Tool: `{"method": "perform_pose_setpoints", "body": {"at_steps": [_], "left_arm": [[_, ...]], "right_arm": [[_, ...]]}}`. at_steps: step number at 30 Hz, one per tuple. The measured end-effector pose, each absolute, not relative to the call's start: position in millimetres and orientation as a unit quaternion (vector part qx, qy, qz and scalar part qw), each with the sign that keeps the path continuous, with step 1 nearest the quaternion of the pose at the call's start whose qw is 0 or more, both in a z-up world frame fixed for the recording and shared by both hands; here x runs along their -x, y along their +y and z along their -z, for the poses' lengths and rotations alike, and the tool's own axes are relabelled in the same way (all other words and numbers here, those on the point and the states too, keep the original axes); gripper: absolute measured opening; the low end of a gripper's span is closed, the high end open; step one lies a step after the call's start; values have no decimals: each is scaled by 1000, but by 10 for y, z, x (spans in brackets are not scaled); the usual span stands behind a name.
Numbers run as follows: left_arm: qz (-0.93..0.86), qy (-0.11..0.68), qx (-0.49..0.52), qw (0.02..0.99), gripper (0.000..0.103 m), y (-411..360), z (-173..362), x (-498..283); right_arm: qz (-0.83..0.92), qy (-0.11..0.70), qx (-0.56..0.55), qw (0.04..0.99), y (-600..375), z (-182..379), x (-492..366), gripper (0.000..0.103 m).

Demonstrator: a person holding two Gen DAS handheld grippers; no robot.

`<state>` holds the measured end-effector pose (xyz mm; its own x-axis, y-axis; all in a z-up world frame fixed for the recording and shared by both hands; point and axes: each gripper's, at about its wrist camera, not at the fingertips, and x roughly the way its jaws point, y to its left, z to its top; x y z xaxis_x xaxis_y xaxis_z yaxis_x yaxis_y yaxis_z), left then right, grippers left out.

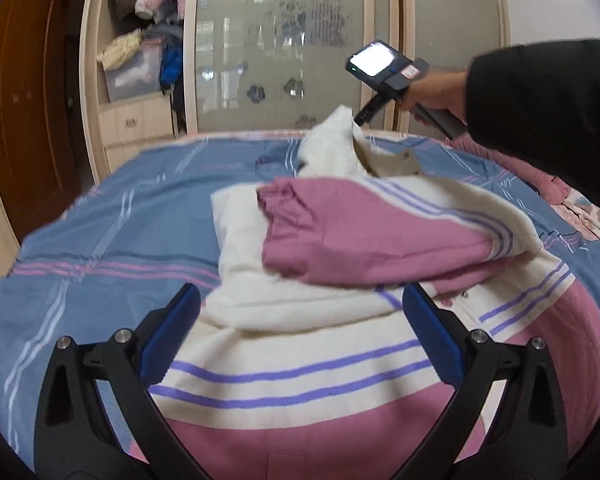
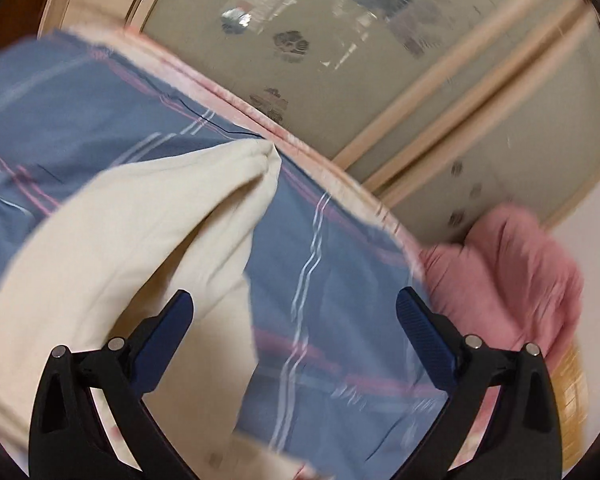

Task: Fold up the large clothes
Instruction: 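Reach the right tool to the white hood and grasp its edge, then lift the white hood with the right tool while the left tool grasps its other side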

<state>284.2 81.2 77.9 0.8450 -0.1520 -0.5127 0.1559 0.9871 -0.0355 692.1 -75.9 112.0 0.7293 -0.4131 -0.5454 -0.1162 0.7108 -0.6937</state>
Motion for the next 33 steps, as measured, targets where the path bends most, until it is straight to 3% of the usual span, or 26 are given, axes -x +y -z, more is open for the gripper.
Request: {"method": "perform_pose_setpoints", "body": {"at_steps": [6, 13, 15, 16, 17, 19, 25, 33], "left_arm": [[92, 293, 19, 951, 101, 834, -640, -2961], [99, 297, 14, 950, 101, 764, -591, -3076], [99, 295, 19, 950, 101, 775, -600, -3092], [98, 295, 21, 950, 101, 783, -605, -3099], [98, 296, 22, 950, 101, 788, -603, -3105], [98, 297, 23, 950, 101, 791, -598, -3116], [92, 295, 23, 951, 101, 804, -621, -3113], [93, 258, 6, 962, 101, 696, -731, -2984]], "right_arm": [[34, 347, 404, 846, -496, -969, -7204, 95], [42, 437, 325, 838, -616, -829, -7548, 92], [51, 473, 291, 830, -733, -764, -7674, 60], [57, 490, 251, 833, -842, -749, -7725, 32], [59, 496, 221, 838, -913, -737, -7740, 17], [65, 483, 224, 844, -939, -757, -7752, 11], [39, 388, 167, 906, -1197, -1335, -7250, 7], [-62, 260, 126, 955, -1520, -2079, -5524, 7]]}}
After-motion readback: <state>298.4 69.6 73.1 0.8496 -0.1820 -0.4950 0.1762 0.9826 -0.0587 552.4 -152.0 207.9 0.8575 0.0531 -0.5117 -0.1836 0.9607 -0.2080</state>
